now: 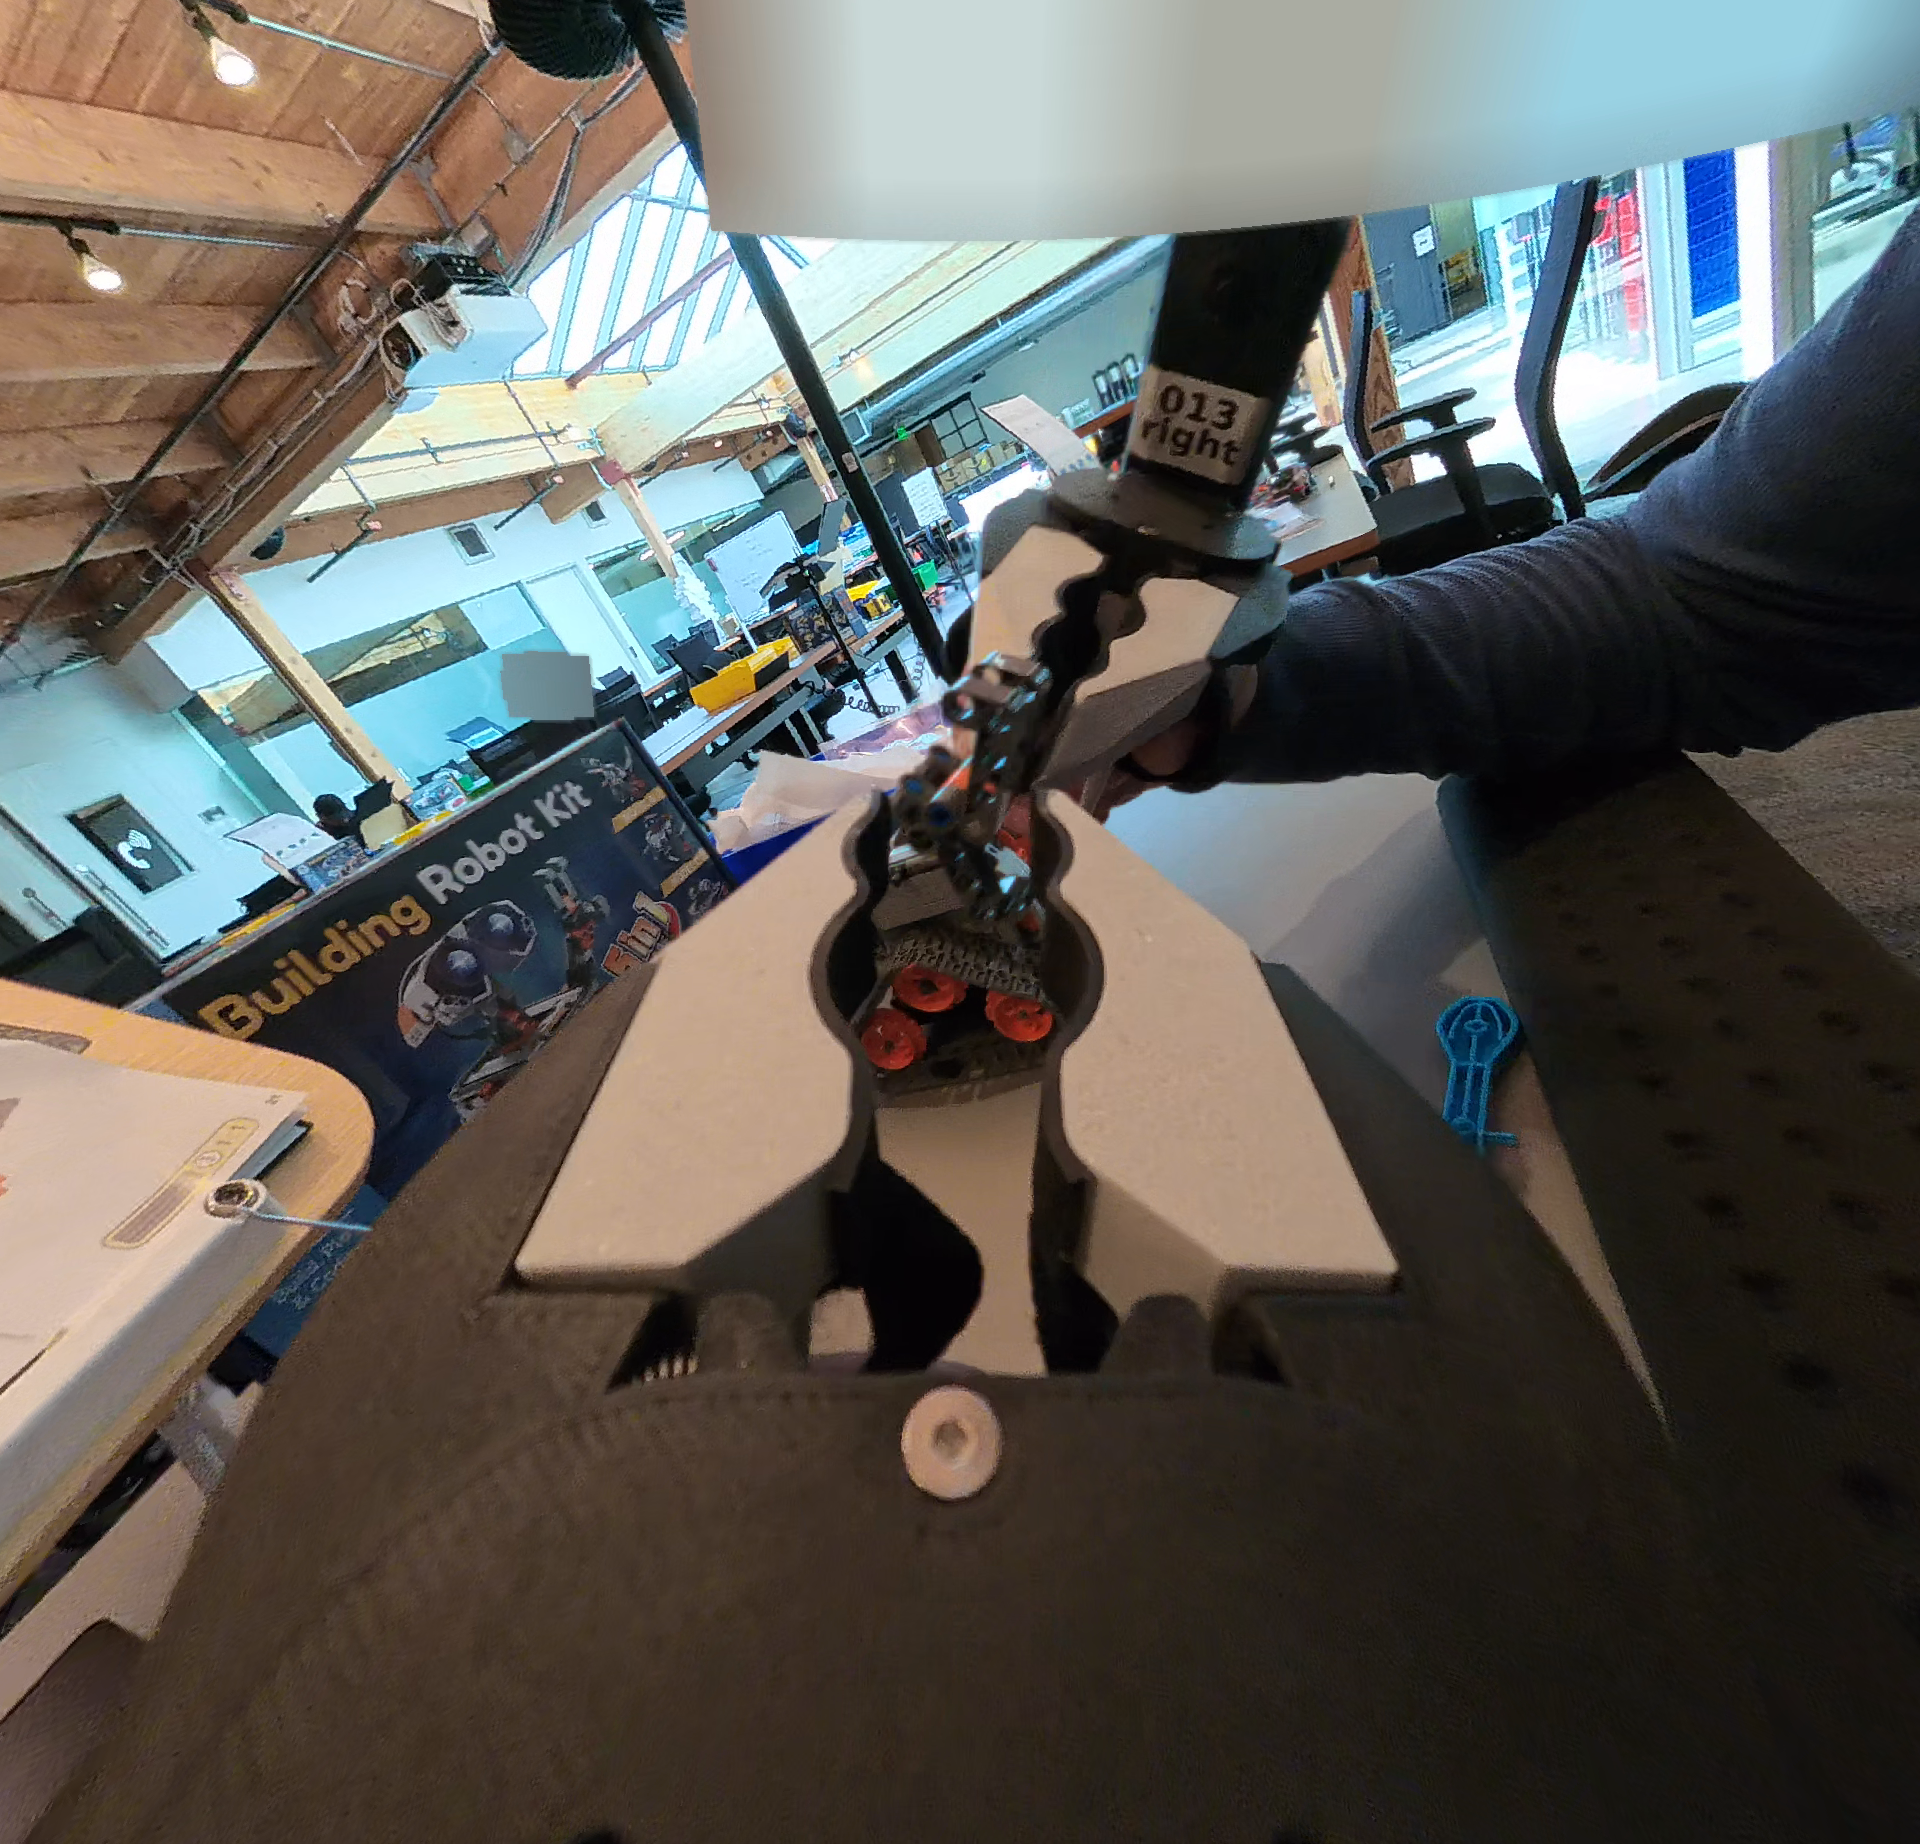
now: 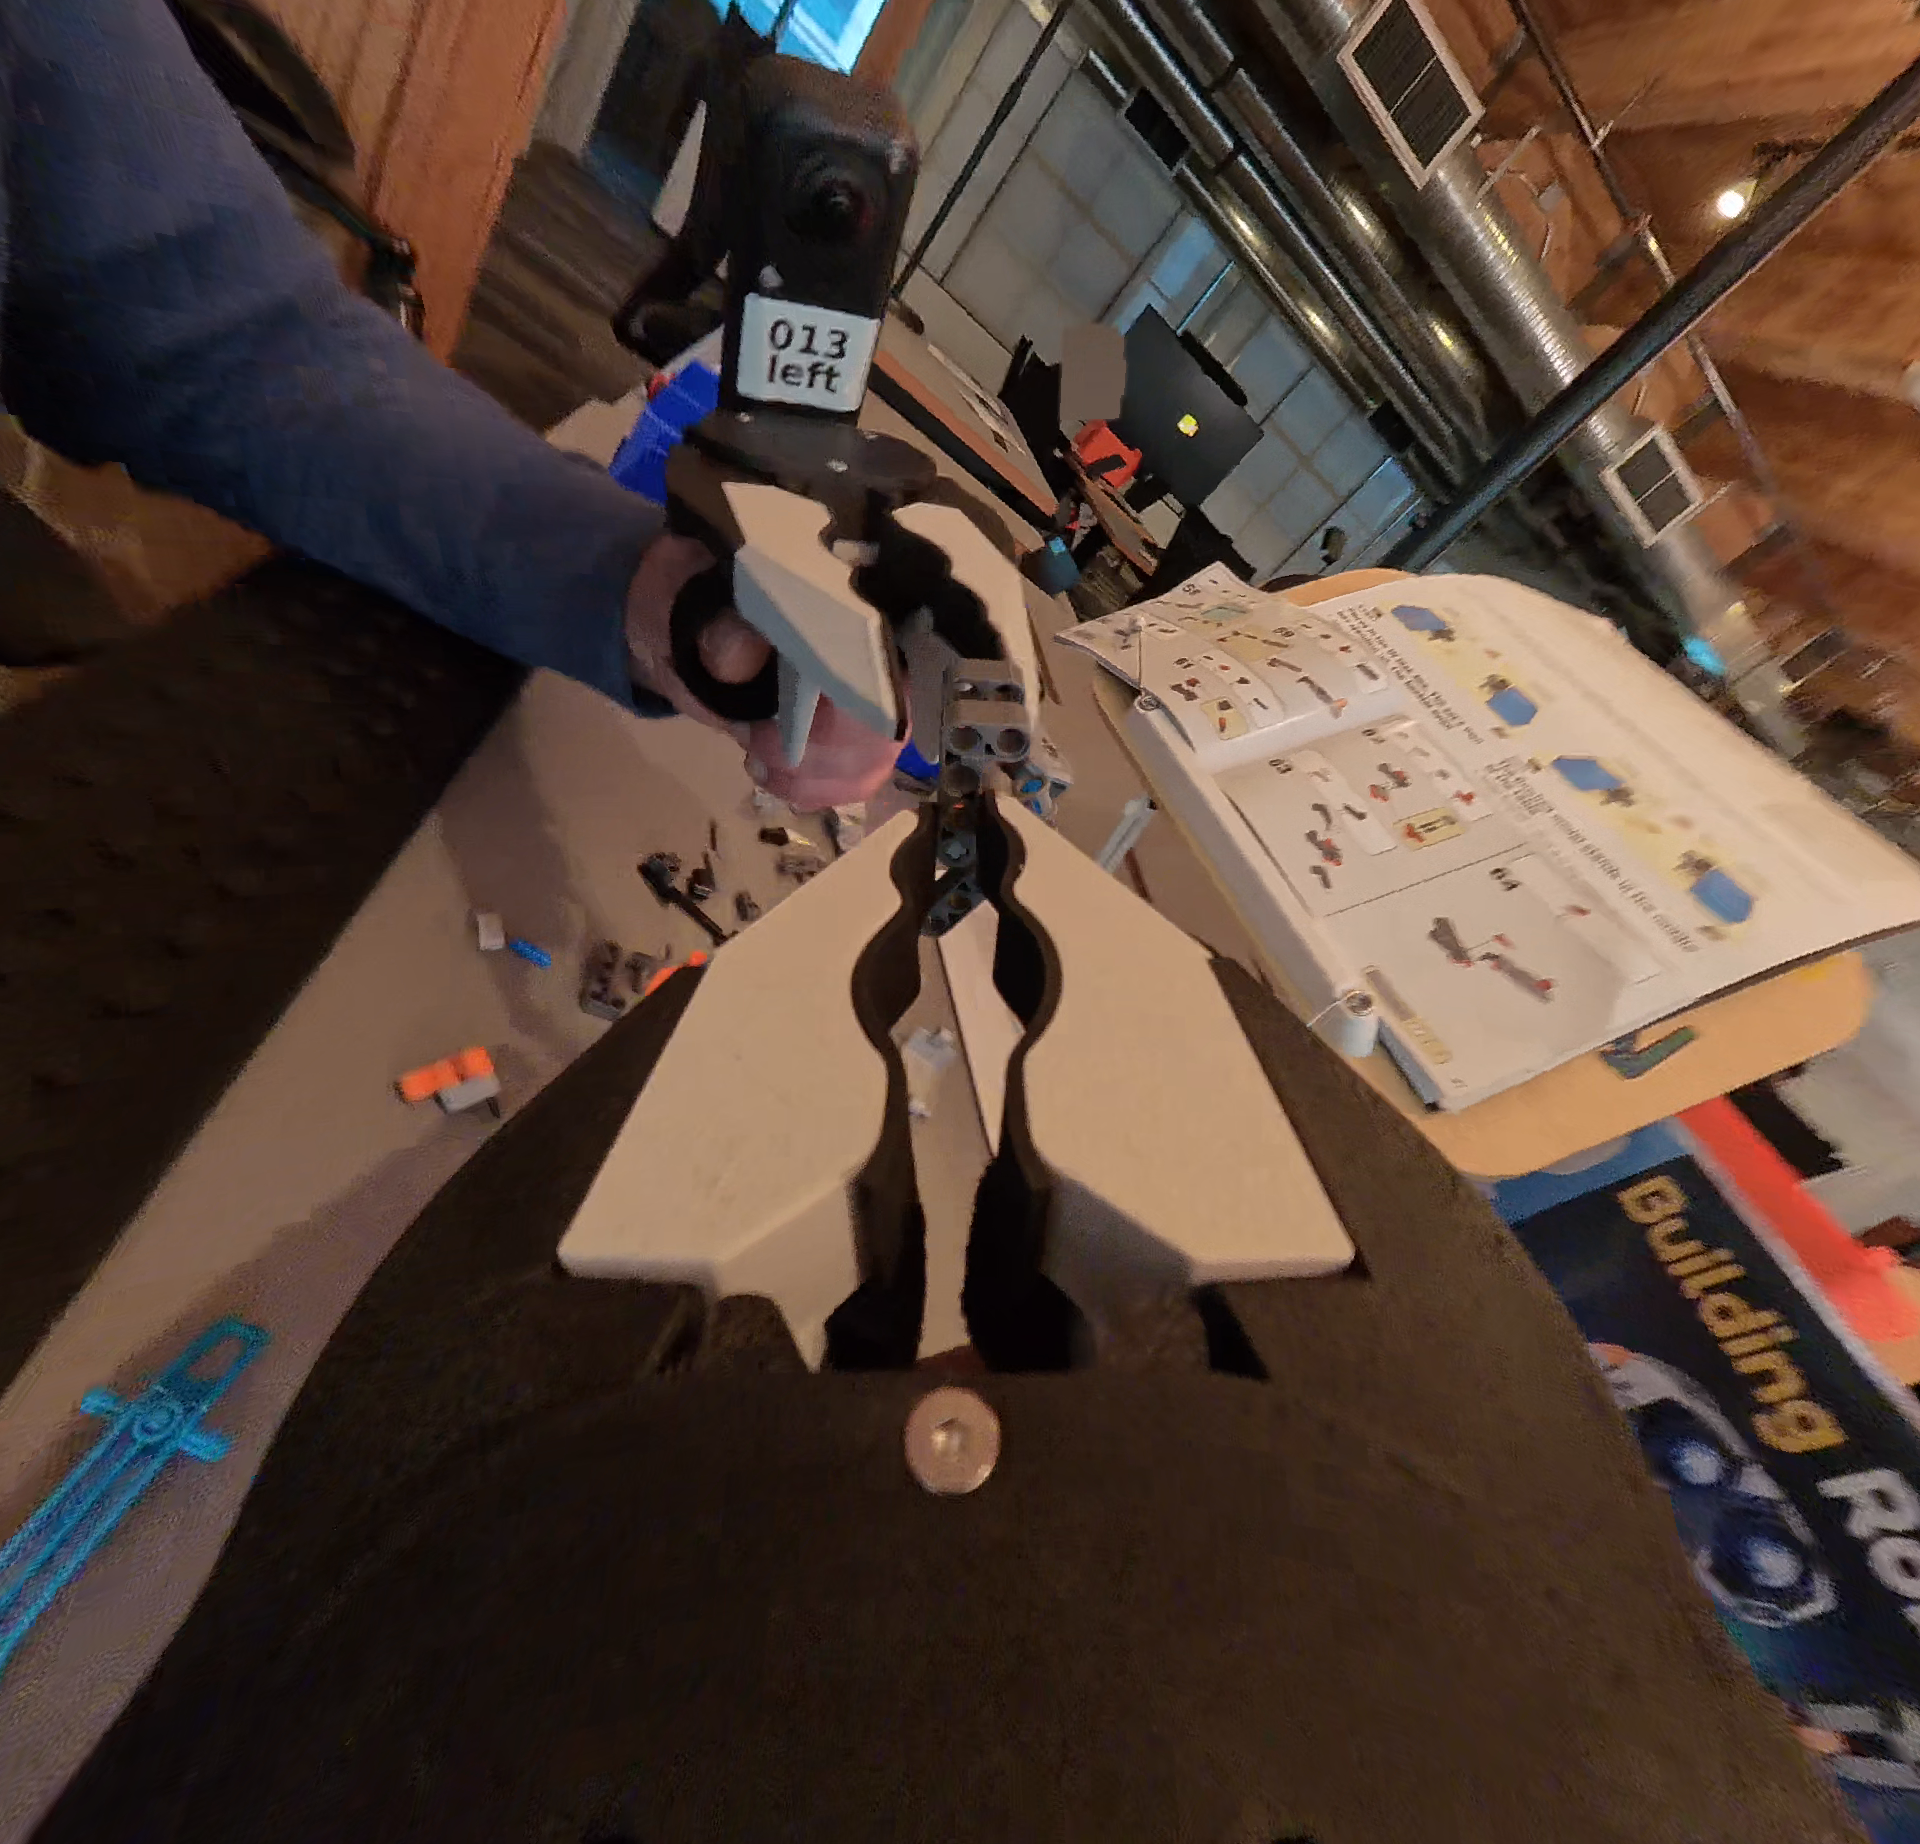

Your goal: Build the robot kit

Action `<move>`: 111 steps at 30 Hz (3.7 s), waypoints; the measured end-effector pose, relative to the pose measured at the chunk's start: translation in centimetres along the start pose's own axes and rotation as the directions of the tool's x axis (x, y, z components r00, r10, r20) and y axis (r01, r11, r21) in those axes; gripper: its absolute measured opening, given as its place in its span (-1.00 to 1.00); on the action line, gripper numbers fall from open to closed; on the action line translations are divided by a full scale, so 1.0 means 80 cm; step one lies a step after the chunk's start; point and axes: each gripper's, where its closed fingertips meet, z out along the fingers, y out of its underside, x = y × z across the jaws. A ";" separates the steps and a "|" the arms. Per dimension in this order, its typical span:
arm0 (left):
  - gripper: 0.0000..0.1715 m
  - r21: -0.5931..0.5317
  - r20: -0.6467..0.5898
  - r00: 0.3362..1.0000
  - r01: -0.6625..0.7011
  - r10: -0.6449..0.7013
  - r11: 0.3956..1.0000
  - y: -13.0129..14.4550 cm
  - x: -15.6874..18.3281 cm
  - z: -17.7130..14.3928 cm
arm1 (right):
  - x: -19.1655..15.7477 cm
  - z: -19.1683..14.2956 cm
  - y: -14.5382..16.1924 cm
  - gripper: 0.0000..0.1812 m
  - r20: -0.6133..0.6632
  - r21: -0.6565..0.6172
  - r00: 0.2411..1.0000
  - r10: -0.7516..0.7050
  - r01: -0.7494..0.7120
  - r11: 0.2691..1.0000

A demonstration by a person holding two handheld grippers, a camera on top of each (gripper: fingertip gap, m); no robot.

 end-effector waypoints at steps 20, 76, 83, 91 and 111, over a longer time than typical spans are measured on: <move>-0.63 -0.095 -0.040 0.989 -0.144 0.141 0.985 0.018 0.017 0.011 | -0.021 0.002 -0.006 -0.95 -0.050 -0.177 0.877 -0.479 0.464 0.868; -0.77 -0.105 0.006 0.998 0.055 -0.055 0.993 0.022 0.011 0.031 | -0.001 -0.002 0.009 -0.77 0.172 0.113 0.852 0.495 -0.516 0.849; -0.79 -0.086 -0.011 1.000 0.001 -0.002 0.996 0.015 0.018 0.029 | -0.008 -0.006 0.002 -0.78 0.220 0.130 0.846 0.485 -0.518 0.845; -0.85 -0.011 -0.083 0.984 0.160 -0.160 0.987 0.004 0.028 0.027 | -0.014 -0.012 -0.007 -0.79 0.263 0.157 0.847 0.462 -0.510 0.846; -0.85 0.070 -0.201 0.911 0.380 -0.360 0.922 -0.001 0.037 0.024 | -0.024 -0.018 -0.010 -0.83 0.372 0.190 0.780 0.504 -0.595 0.781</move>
